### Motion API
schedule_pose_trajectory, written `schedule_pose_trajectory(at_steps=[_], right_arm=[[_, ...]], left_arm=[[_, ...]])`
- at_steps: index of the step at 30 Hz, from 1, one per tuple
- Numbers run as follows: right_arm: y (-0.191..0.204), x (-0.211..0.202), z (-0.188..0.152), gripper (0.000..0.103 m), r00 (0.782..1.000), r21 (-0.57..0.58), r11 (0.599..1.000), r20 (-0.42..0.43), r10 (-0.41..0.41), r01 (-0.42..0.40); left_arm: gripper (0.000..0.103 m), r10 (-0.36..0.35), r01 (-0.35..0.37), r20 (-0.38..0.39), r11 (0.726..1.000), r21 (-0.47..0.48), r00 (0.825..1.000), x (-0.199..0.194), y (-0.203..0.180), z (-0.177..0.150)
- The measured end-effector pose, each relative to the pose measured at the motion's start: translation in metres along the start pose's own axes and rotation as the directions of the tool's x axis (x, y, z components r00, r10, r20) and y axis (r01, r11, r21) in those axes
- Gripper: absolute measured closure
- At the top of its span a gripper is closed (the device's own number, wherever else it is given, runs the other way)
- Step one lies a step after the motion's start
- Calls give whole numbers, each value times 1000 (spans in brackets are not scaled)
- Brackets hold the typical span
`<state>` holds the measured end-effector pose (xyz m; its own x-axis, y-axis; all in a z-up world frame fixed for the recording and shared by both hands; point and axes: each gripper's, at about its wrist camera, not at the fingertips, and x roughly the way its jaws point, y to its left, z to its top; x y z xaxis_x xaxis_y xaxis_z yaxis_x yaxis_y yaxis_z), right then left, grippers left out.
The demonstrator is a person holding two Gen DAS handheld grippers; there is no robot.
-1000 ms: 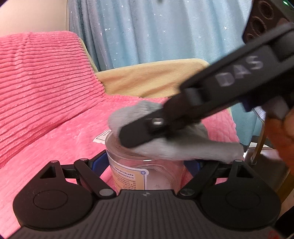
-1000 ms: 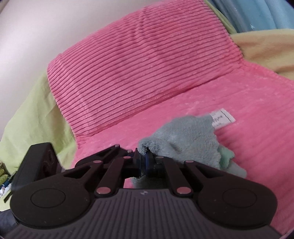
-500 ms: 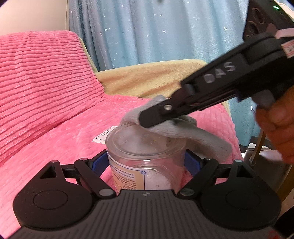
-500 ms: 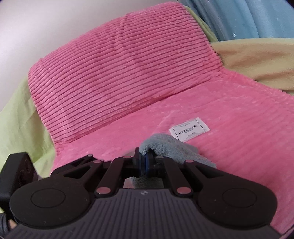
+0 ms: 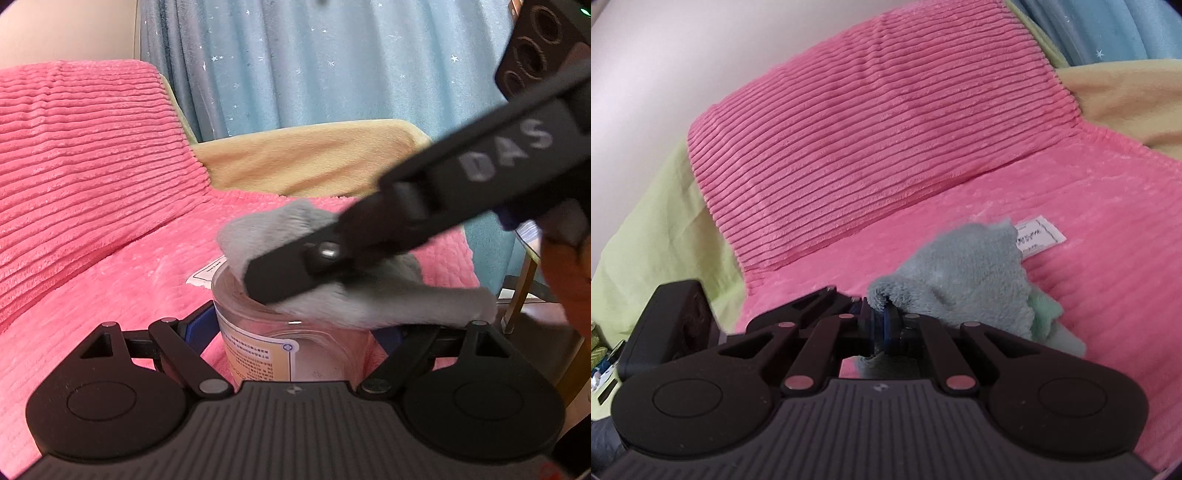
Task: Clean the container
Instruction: 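Rub the cloth over the jar mouth with the right tool while the left tool holds the jar, then turn the held jar with the left tool so its white lid faces up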
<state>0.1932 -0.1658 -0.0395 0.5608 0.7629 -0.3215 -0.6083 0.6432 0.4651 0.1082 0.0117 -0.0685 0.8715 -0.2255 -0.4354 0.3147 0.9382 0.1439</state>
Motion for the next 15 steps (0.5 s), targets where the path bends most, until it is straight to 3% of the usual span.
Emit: schedule_pose_trajectory(at_steps=[11, 15], right_arm=[[-6, -9, 0, 100, 998, 48, 999, 58, -6, 3], [-18, -21, 2, 100, 991, 74, 994, 97, -89, 82]], left_arm=[[18, -4, 4, -1, 1000, -2, 1000, -1, 1, -1], [14, -7, 7, -31, 1000, -4, 999, 1, 2, 2]])
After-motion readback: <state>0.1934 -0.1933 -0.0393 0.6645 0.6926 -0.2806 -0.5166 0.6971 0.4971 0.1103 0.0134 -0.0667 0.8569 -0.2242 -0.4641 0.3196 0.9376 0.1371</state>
